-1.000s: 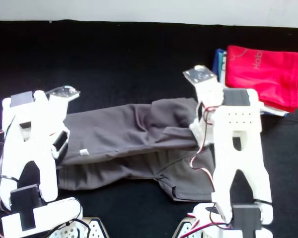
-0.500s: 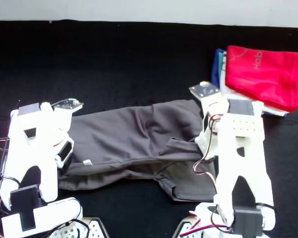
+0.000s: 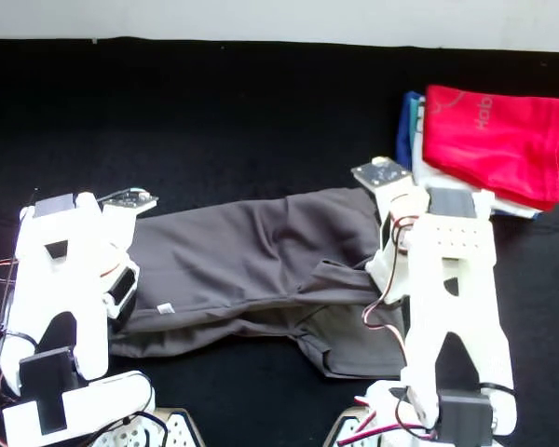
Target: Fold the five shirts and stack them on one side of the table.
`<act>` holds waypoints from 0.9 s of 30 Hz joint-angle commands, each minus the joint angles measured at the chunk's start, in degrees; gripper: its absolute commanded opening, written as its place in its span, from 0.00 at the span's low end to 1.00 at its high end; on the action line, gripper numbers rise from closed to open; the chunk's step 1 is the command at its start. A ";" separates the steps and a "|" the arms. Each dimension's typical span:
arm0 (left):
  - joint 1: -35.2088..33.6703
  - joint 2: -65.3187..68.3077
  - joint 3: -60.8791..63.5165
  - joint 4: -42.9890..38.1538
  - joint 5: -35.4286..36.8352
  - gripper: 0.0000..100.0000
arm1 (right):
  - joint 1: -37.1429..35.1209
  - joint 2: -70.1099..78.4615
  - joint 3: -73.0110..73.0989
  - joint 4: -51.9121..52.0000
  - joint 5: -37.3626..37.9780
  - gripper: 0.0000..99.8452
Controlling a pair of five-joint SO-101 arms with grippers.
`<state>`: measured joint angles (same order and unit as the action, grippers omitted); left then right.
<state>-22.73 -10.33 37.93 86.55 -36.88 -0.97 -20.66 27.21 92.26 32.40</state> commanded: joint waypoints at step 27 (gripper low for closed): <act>-0.22 -2.24 -13.14 7.12 -1.32 0.14 | -1.71 -4.26 -0.40 3.82 6.77 0.08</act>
<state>-19.91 -10.33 31.08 91.47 -36.88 0.00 -23.03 27.38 94.46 38.55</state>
